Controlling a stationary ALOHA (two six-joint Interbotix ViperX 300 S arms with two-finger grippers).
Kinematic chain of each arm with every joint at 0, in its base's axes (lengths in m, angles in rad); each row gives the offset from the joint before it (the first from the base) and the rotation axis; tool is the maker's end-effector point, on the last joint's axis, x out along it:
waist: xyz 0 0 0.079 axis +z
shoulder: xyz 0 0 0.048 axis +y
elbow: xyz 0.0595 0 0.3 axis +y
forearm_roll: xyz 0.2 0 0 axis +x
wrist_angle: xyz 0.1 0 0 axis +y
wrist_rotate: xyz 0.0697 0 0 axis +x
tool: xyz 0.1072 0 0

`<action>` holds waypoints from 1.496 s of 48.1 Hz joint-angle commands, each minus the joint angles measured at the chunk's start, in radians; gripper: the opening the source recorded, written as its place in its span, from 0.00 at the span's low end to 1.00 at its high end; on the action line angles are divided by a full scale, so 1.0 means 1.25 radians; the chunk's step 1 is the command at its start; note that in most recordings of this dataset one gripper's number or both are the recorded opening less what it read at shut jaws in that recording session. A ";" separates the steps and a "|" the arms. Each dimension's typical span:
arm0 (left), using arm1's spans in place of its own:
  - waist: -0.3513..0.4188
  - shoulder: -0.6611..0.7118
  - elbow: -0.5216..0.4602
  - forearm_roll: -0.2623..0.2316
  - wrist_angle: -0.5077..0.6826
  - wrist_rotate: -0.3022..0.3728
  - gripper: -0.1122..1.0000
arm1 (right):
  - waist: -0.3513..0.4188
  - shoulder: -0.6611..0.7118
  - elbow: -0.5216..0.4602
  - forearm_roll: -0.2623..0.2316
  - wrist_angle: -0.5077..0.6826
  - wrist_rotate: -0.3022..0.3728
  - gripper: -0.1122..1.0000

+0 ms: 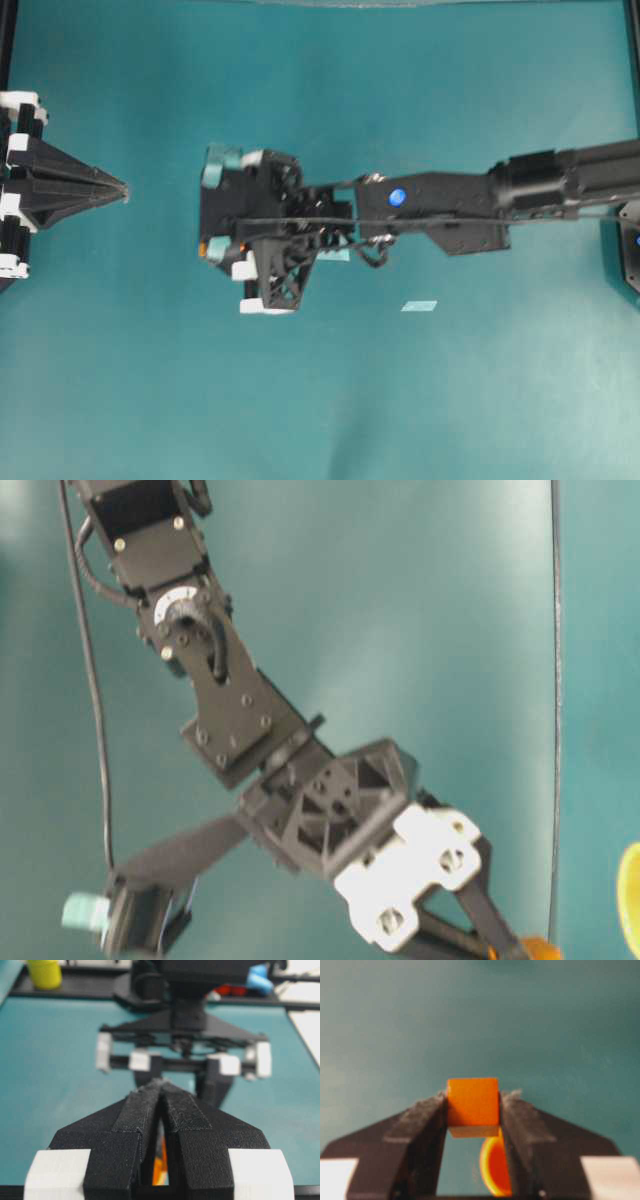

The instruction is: Move the block toward the cup with right arm.

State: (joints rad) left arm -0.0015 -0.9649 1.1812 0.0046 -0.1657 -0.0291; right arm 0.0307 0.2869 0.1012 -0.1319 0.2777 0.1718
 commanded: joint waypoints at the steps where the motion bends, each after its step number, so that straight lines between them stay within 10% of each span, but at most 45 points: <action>1: 0.001 0.004 -0.022 0.002 -0.002 -0.001 0.10 | -0.009 -0.053 0.012 -0.001 -0.025 0.002 0.46; 72: 0.001 0.004 -0.022 0.002 -0.002 -0.001 0.10 | -0.072 -0.128 0.134 0.038 -0.166 0.009 0.46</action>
State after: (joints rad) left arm -0.0031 -0.9649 1.1812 0.0046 -0.1641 -0.0307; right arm -0.0583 0.1703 0.2823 -0.0874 0.0813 0.1810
